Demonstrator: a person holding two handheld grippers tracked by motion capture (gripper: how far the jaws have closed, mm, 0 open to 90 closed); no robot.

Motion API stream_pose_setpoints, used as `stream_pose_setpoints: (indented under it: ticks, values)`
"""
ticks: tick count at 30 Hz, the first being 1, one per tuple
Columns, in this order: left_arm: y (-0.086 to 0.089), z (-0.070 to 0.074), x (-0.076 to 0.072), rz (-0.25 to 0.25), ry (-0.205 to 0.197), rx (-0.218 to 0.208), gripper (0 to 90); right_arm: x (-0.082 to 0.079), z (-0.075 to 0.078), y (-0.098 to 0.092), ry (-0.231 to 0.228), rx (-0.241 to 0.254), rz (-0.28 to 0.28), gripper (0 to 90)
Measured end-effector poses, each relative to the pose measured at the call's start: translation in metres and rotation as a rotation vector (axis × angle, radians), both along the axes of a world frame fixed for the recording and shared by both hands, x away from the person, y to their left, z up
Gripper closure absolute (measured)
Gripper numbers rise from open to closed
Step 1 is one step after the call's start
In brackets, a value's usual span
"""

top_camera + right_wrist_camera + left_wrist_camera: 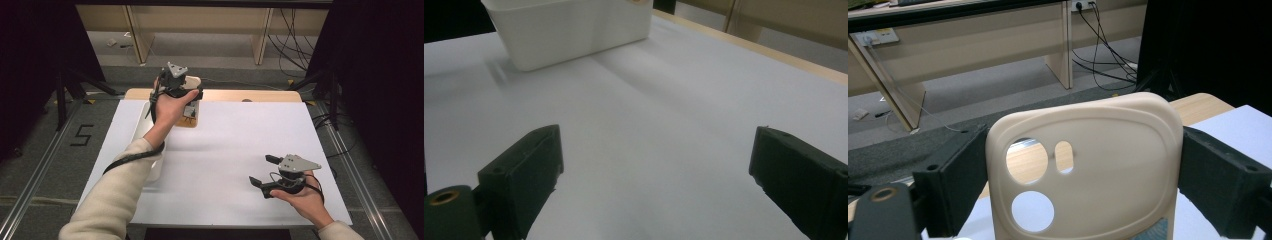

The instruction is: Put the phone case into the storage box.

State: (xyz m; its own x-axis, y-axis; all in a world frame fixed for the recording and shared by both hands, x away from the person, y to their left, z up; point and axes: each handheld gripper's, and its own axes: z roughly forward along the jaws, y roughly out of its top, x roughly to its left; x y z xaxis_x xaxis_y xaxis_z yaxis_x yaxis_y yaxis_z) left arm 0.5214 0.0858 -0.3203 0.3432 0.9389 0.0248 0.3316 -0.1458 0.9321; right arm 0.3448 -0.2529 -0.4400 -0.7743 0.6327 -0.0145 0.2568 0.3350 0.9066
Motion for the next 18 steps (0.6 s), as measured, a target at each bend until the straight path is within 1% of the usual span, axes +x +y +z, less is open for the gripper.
stream_pose_setpoints:
  ticks: [6, 18]
  values:
    - [0.006, 0.003, 0.001, 0.003, -0.006, 0.000, 11.2, 0.000, 0.000, 0.000, 0.002, 0.000, 0.001, 8.0]
    - [0.022, 0.006, 0.003, 0.030, -0.014, -0.001, 11.2, 0.000, 0.000, 0.000, 0.008, -0.003, 0.000, 8.0]
